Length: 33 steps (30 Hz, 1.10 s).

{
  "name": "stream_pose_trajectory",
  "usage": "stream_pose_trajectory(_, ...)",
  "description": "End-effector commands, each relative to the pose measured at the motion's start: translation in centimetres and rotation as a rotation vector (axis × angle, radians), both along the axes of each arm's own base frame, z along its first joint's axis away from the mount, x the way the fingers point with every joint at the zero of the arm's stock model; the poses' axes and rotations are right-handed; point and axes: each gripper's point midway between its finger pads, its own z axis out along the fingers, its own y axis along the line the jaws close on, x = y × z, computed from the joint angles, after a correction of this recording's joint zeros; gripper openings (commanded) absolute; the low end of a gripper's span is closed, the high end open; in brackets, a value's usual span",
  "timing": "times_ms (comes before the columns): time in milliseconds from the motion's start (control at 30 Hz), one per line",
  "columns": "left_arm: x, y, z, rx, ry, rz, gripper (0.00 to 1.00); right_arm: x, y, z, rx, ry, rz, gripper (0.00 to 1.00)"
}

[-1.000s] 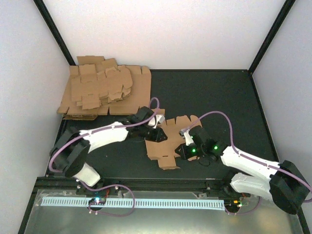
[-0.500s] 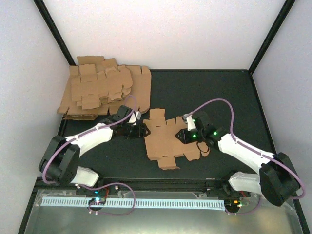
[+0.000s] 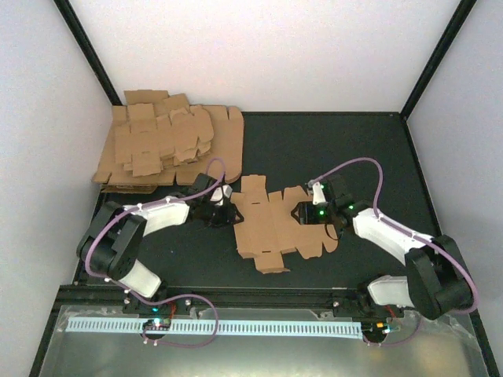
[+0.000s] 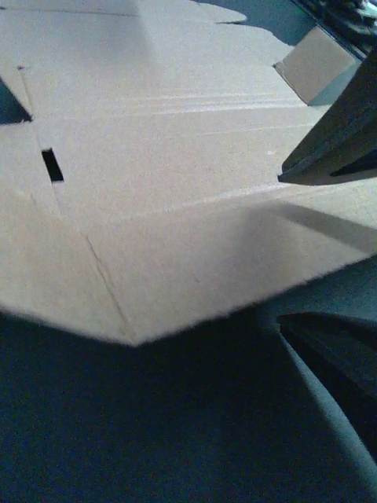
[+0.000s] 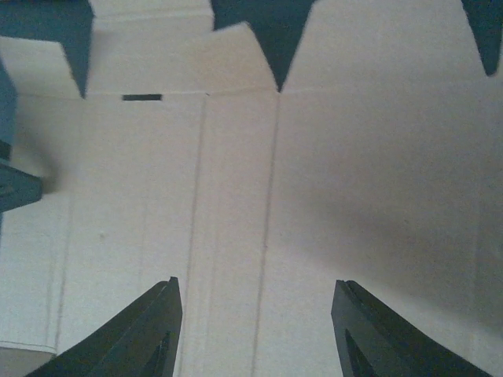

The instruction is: Fold the paper box

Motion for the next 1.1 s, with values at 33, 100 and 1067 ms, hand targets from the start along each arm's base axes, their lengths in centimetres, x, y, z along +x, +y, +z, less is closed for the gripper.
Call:
stream_pose_trajectory(33,1.6,-1.4,1.2,-0.073,-0.041,-0.015,0.3,0.8,-1.0,-0.1,0.009,-0.018,-0.052,0.57)
stream_pose_trajectory(100,1.9,-1.5,1.3,-0.071,-0.051,-0.02,0.18,1.1,-1.2,0.5,0.012,-0.038,-0.062,0.58)
stream_pose_trajectory(1067,1.1,-0.3,12.2,-0.068,-0.705,-0.132,0.02,1.7,-7.6,9.6,-0.08,-0.39,-0.328,0.99)
